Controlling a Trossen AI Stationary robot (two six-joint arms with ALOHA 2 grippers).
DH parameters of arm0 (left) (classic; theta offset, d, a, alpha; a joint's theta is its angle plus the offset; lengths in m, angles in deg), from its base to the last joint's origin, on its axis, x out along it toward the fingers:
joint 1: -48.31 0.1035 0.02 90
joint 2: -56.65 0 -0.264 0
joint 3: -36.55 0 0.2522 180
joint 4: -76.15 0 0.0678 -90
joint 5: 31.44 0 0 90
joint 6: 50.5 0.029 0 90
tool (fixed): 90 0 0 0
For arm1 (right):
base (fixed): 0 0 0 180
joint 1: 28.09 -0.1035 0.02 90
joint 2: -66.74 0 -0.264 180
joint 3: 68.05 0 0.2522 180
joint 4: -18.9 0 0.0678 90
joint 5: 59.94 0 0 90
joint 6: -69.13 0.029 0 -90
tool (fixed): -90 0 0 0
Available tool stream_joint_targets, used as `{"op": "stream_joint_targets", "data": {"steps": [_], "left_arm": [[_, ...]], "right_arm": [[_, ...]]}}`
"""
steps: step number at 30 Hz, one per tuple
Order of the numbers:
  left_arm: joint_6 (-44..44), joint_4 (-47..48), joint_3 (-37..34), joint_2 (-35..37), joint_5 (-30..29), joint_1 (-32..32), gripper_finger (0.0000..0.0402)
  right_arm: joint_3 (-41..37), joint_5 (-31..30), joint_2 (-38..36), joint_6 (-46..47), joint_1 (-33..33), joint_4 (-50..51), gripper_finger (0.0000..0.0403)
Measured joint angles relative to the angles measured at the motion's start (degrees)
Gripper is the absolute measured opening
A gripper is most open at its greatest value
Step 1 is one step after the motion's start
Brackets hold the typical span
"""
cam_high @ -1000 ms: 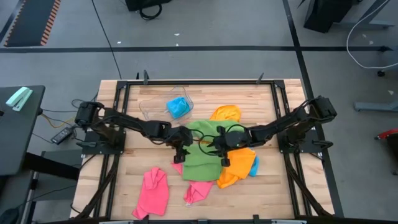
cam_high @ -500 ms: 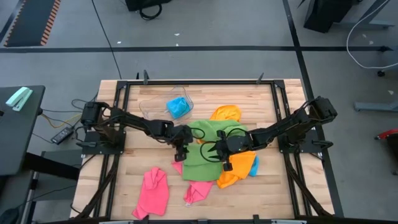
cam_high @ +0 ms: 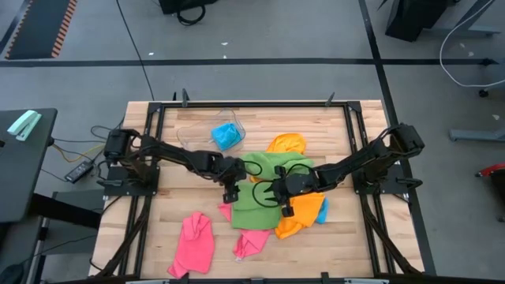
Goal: Fold microfiber towels
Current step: Fold the left green microfiber towel
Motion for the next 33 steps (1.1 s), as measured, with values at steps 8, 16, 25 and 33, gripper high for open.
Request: {"op": "stream_joint_targets", "data": {"steps": [8,16,25,33], "left_arm": [[5.0,-7.8,0.0,-1.6,-0.9,0.0,0.0206],[13.0,-12.7,-0.1,-1.7,-5.5,0.0,0.0182],[24.7,-14.9,0.0,-1.6,-5.4,2.0,0.0173],[28.9,-15.3,1.5,-1.4,-7.6,7.1,0.0163]], "right_arm": [[-2.8,-2.0,0.0,-1.5,0.2,-0.4,0.0129],[-7.9,-1.5,0.0,-4.2,4.8,-13.1,0.0129],[-8.1,0.5,-0.1,-5.4,9.9,-24.5,0.0129],[-8.0,-2.3,-0.1,-11.7,16.4,-26.8,0.0129]]}}
